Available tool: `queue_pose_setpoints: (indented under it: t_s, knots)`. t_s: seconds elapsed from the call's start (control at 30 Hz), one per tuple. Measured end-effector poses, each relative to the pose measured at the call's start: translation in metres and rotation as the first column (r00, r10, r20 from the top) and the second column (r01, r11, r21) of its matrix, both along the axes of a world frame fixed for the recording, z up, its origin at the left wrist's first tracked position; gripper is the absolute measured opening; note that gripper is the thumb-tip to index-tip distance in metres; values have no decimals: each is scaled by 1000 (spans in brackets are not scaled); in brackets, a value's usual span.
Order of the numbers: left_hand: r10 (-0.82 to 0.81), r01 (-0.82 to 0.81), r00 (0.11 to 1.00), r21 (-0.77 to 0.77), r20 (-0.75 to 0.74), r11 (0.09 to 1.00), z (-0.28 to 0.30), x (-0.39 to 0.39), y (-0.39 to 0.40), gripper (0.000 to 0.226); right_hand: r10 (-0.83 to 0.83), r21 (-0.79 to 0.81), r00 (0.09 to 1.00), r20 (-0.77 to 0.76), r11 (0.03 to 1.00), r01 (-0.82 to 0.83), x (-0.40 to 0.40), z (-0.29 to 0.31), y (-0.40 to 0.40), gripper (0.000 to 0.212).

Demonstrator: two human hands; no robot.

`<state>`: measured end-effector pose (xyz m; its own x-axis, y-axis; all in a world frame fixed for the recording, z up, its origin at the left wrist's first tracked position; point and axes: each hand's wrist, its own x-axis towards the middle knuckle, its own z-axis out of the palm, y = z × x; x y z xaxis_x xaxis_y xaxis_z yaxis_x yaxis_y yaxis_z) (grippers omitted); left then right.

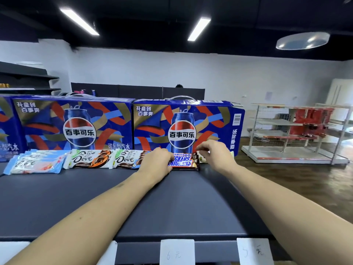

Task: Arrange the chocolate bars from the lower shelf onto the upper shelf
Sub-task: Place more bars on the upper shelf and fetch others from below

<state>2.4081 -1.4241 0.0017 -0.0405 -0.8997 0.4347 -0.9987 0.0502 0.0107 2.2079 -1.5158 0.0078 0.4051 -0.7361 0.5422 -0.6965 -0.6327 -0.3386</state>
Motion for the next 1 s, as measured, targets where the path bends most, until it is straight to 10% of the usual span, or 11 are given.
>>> queue_pose_setpoints:
  t_s: [1.0]
  knots:
    - [125, -130, 986, 37, 112, 991, -18, 4, 115, 63, -189, 83, 937, -293, 971, 222, 8, -33, 142, 62]
